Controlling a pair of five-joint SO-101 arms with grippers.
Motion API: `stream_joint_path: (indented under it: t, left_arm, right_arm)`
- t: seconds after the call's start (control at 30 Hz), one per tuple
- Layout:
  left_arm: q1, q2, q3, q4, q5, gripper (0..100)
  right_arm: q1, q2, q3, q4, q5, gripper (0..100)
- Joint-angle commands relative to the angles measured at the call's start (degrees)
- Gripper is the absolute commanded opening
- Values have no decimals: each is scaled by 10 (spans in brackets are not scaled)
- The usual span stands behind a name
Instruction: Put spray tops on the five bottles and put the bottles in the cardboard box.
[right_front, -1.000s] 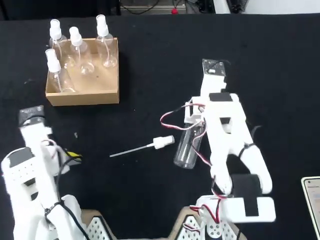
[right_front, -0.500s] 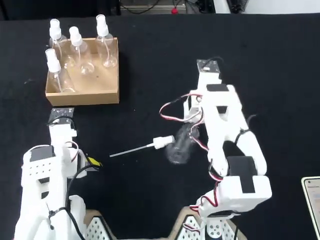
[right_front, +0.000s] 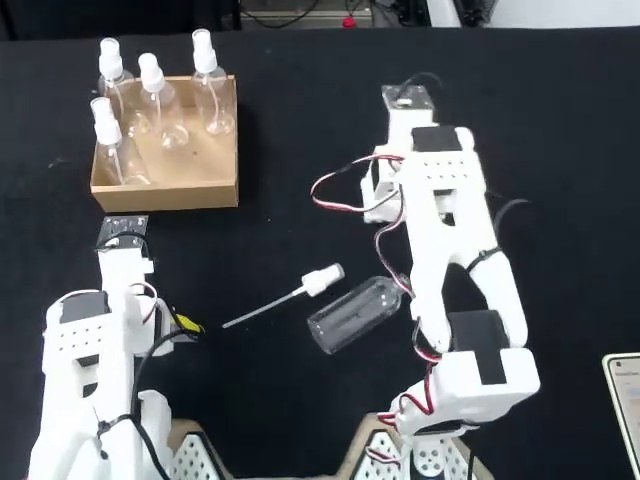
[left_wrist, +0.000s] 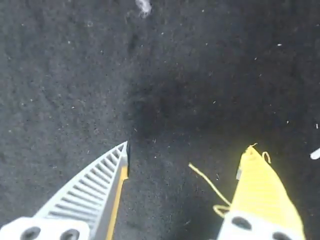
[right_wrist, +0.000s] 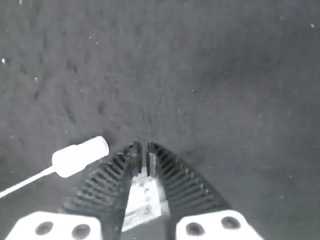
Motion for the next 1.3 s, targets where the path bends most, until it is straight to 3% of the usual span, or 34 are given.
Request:
stream_joint_path:
  t: [0.0,0.1,0.17,0.23,0.4,0.5,0.57,0.7,0.87,1.03,1.27]
  left_arm:
    - [28,-7,-1,-6,1,338]
    - [50,-5,0,-6,1,338]
    - [55,-5,0,-6,1,338]
    - [54,-5,0,-6,1,338]
    - [51,-5,0,-6,0,338]
    - [51,-4,1,-6,0,338]
    - [51,-4,1,-6,0,338]
    - [51,-4,1,-6,0,338]
    - [49,-4,1,-6,-1,338]
    - [-2,-10,-5,-6,-1,338]
    - [-22,-11,-6,-6,-1,338]
  right_arm:
    - [-10,-76,42,2,23,22]
    - [-10,-148,104,19,40,58]
    - [-5,-192,130,25,100,122]
    - [-9,-235,163,27,204,166]
    - [7,-305,257,35,551,173]
    - [14,-309,306,29,675,194]
    - [23,-300,327,27,721,259]
    - [39,-283,347,-27,762,324]
    - [35,-247,382,-105,766,298]
    - [5,-220,404,-126,760,242]
    - [-127,-241,404,-130,600,145]
